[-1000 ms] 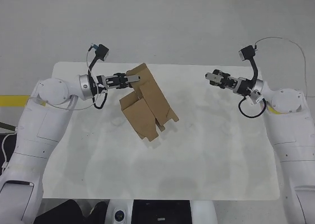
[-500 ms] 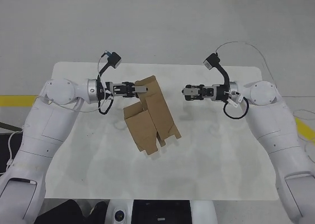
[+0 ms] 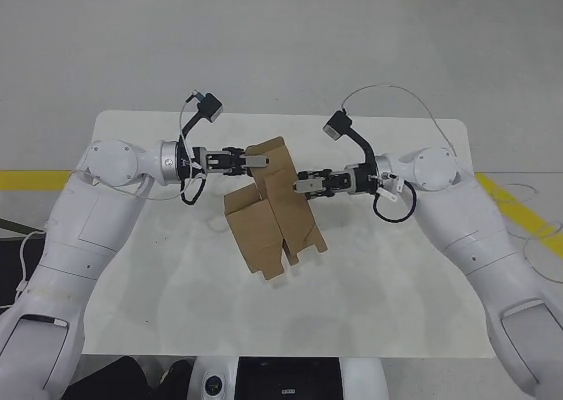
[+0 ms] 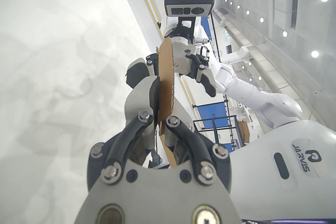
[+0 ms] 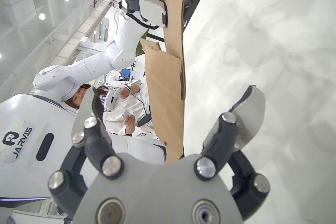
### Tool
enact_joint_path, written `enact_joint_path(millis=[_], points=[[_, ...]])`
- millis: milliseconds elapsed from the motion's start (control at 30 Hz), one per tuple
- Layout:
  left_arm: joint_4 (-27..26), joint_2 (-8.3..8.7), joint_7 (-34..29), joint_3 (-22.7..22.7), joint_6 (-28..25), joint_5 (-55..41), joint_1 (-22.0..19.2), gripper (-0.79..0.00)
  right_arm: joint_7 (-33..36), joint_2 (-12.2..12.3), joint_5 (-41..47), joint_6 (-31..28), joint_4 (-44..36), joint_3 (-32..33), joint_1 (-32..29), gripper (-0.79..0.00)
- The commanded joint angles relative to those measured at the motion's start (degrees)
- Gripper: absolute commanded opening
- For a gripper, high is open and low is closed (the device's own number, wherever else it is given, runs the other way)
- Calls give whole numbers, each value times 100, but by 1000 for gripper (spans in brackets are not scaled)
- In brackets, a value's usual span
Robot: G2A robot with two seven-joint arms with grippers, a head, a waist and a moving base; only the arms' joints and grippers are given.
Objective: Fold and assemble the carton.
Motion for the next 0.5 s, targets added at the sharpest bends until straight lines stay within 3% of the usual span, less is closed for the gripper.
enact_joint_path(millis=[0,167,300,467], points=[[-5,-5,-20,16,-1,-20,-4,-785,-30,-11,65,-30,18,-144,50,-105],[-19,-23,-69,69,5,-89,-14,-785,-161,-27,201,-161,75,-471,185,-222],[-22,-37,-136,105,0,-179,-20,-785,-232,-20,276,-232,137,-641,264,-388],[-18,-43,-135,119,-60,-125,-43,-785,-292,4,438,-292,167,-832,341,-529]])
